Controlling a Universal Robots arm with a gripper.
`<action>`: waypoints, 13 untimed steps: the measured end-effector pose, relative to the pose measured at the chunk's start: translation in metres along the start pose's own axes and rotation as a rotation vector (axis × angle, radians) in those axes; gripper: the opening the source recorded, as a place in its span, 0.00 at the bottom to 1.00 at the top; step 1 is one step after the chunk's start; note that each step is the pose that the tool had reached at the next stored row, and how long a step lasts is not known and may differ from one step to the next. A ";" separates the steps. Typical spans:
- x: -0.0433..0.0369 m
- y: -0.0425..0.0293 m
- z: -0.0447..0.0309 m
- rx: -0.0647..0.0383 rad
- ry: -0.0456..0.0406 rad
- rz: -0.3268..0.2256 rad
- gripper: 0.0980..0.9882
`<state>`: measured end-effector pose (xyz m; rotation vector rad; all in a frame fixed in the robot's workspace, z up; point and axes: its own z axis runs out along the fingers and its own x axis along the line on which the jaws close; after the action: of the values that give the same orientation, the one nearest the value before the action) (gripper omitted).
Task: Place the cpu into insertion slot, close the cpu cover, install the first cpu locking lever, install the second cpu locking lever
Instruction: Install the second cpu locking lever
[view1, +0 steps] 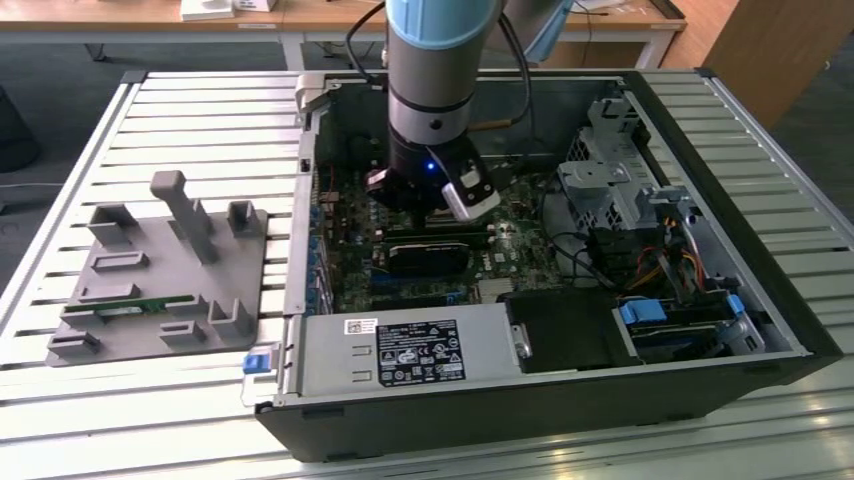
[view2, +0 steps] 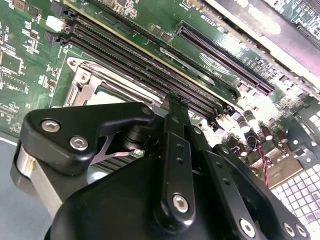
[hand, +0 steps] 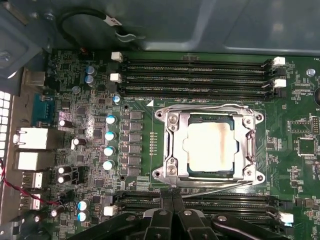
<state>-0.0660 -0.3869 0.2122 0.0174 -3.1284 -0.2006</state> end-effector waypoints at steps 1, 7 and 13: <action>0.0003 -0.0003 0.0001 -0.001 -0.0001 0.000 0.01; 0.0007 -0.0012 0.0032 -0.011 -0.0001 0.000 0.01; 0.0007 -0.0061 0.0031 -0.027 -0.0003 0.000 0.01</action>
<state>-0.0667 -0.3926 0.2084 0.0174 -3.1256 -0.2426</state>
